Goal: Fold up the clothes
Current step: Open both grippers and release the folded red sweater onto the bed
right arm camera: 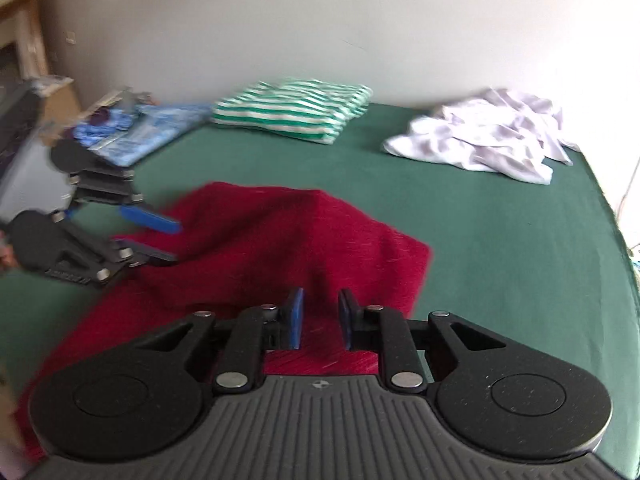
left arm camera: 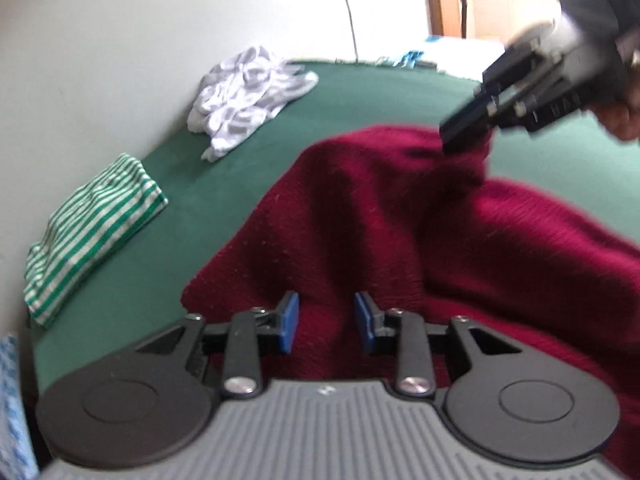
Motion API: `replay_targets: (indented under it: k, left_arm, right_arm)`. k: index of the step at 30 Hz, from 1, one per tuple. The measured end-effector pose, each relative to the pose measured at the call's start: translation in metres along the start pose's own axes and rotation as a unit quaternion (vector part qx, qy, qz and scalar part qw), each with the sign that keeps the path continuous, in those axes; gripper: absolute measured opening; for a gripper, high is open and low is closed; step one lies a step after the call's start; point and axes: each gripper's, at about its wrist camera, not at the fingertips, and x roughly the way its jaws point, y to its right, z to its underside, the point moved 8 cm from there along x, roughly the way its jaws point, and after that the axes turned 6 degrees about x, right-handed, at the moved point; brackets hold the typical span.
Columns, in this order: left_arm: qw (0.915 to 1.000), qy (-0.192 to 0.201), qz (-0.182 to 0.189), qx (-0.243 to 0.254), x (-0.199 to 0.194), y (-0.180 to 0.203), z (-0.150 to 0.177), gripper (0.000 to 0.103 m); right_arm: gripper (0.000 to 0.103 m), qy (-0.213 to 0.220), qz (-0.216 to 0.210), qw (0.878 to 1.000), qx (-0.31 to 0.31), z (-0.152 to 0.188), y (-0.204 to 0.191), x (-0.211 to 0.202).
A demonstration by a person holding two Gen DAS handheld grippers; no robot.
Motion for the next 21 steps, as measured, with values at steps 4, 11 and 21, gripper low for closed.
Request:
replay_targets:
  k: [4, 11, 21]
  left_arm:
    - [0.9997, -0.023, -0.007, 0.003, 0.003, 0.012, 0.016, 0.041]
    - [0.9889, 0.031, -0.066, -0.130, -0.052, -0.018, 0.026, 0.065]
    - [0.9877, -0.020, -0.060, -0.143, -0.018, -0.004, 0.041, 0.058]
  right_arm:
    - [0.024, -0.028, 0.028, 0.999, 0.006, 0.035, -0.005, 0.014]
    - [0.028, 0.030, 0.039, 0.998, 0.048, 0.018, 0.001, -0.019]
    - [0.032, 0.007, 0.061, 0.990, 0.128, 0.017, 0.003, 0.004]
